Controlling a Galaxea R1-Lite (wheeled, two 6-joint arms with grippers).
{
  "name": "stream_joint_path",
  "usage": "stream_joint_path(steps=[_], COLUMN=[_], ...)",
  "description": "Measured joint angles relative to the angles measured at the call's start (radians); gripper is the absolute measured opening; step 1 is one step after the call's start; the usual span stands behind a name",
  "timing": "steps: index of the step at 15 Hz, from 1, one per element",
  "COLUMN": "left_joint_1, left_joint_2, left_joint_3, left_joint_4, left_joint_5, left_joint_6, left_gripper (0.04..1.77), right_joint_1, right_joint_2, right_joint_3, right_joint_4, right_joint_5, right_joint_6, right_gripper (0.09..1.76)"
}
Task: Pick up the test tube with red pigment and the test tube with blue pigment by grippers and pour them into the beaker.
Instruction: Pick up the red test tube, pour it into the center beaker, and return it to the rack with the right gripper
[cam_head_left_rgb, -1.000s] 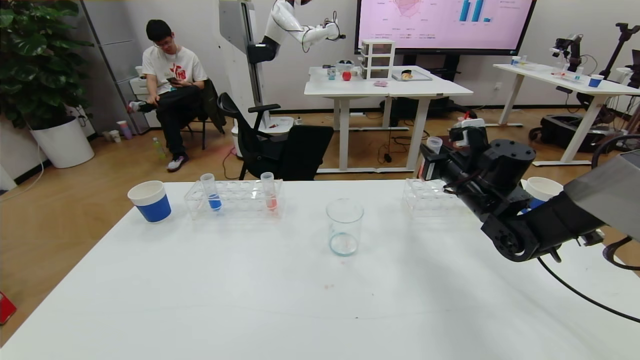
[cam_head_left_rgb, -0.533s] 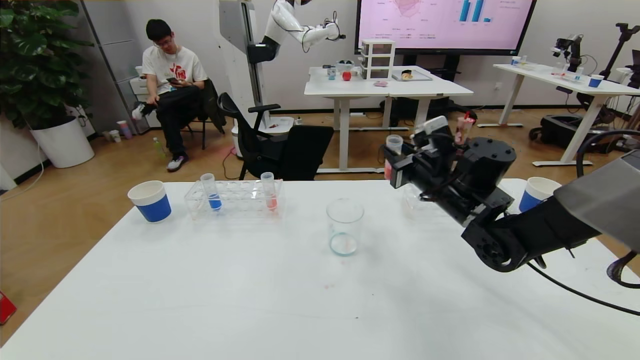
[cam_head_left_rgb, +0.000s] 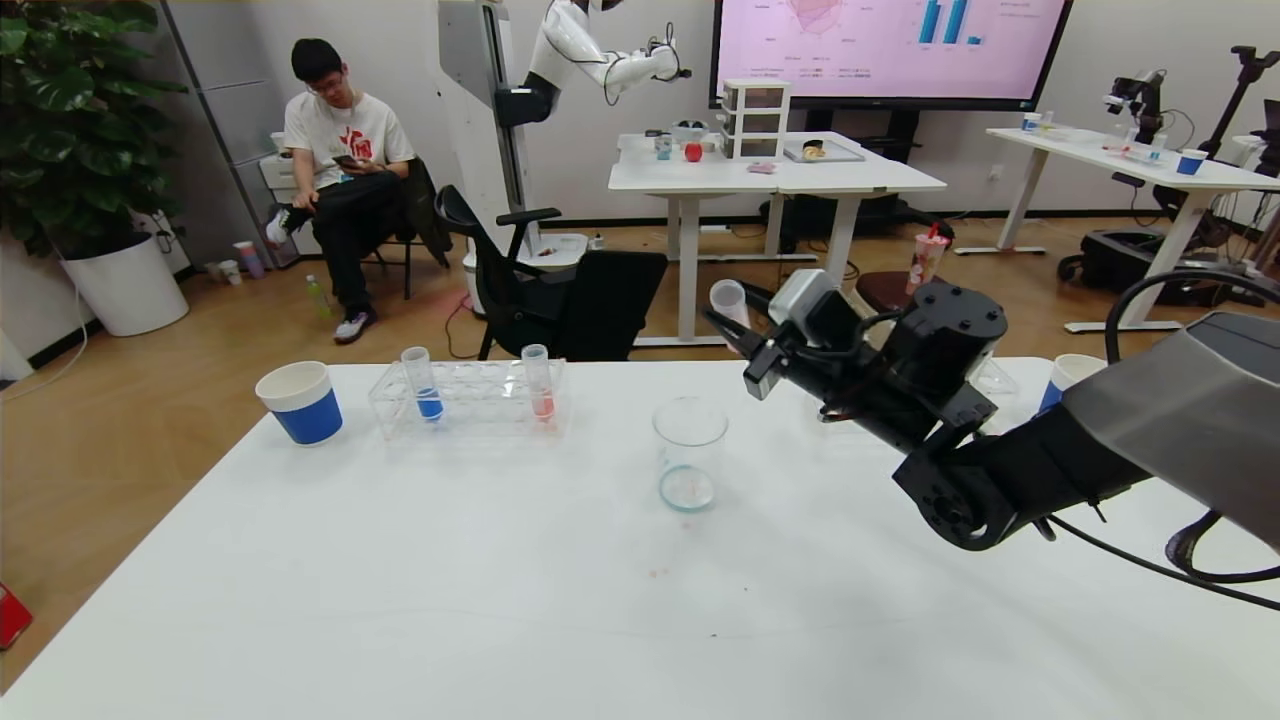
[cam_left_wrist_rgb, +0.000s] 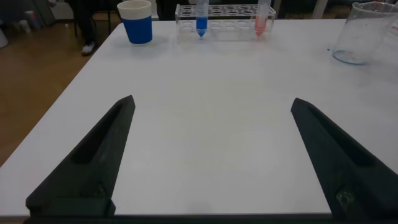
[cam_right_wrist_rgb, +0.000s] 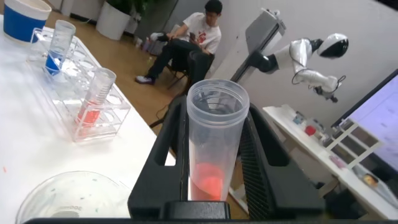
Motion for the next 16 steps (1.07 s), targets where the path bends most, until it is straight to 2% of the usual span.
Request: stream_joint_path(steps=[7, 13, 16], left_joint_1=[0.0, 0.0, 0.0], left_joint_2=[0.0, 0.0, 0.0], left_joint_3=[0.0, 0.0, 0.0], left_joint_4=[0.0, 0.0, 0.0], left_joint_5=[0.0, 0.0, 0.0], left_joint_6=[0.0, 0.0, 0.0], left_gripper=[1.75, 1.75, 1.75], right_joint_1=[-0.065, -0.098, -0.103], right_joint_2=[0.066, 0.178, 0.22], right_joint_3=[0.0, -0.162, -0.201], right_joint_4=[-0.095, -0.148, -0.145], right_joint_5=[0.322, 0.425, 0.448], right_joint_6=[-0.248, -0.393, -0.475], right_gripper=[0.5, 0.5, 0.5])
